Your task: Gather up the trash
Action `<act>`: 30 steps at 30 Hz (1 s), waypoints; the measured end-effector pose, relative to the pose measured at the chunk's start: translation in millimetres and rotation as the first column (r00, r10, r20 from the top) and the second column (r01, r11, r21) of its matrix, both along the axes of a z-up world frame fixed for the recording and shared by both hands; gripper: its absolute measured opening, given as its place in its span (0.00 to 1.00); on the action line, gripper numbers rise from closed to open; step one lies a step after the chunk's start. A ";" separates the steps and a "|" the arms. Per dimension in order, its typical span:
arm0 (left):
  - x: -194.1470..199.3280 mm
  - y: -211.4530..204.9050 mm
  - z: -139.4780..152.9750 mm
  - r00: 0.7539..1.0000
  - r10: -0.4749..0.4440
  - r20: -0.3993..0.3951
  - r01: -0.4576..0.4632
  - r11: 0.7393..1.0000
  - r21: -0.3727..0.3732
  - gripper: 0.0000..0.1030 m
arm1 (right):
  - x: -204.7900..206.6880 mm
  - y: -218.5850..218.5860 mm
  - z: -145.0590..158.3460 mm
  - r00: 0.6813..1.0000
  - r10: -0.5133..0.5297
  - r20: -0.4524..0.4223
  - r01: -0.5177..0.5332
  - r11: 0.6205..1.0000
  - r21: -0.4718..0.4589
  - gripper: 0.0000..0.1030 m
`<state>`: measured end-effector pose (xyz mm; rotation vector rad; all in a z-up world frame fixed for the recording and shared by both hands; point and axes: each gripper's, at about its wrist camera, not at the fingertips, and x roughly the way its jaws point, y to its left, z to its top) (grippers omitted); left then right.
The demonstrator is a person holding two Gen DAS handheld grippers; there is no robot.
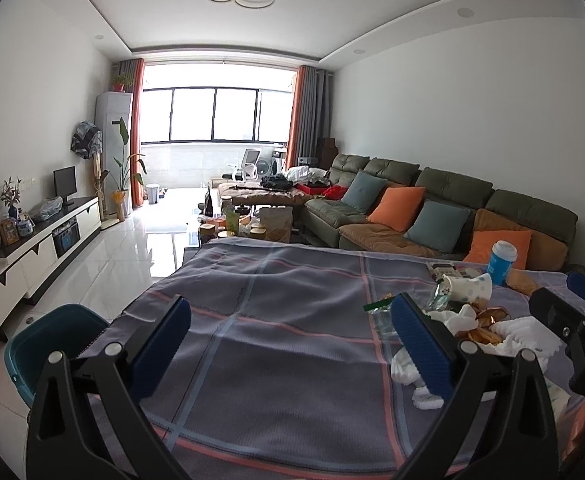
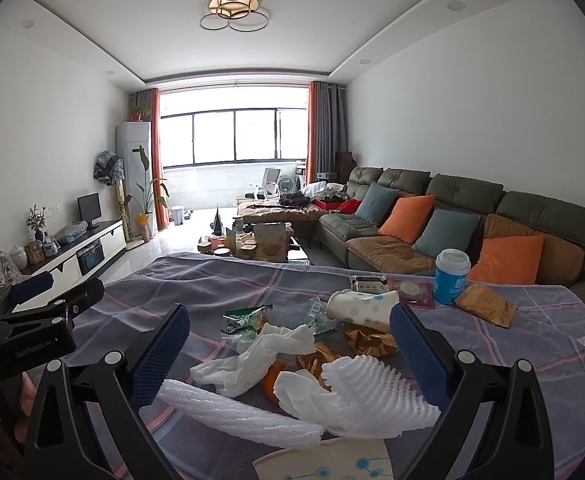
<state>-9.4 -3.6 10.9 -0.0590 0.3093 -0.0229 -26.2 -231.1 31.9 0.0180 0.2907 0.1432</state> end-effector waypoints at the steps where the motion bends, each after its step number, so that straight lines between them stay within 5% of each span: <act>1: -0.9 0.3 0.0 1.000 -0.002 0.006 0.002 1.000 -0.001 0.97 | 0.0 -0.1 -0.5 1.000 -0.002 0.001 0.002 1.000 -0.001 0.96; 30: -9.9 -6.6 2.0 0.998 -0.008 0.070 0.006 1.000 0.021 0.97 | -4.4 1.1 -1.9 1.000 -0.009 0.025 0.009 1.000 -0.006 0.97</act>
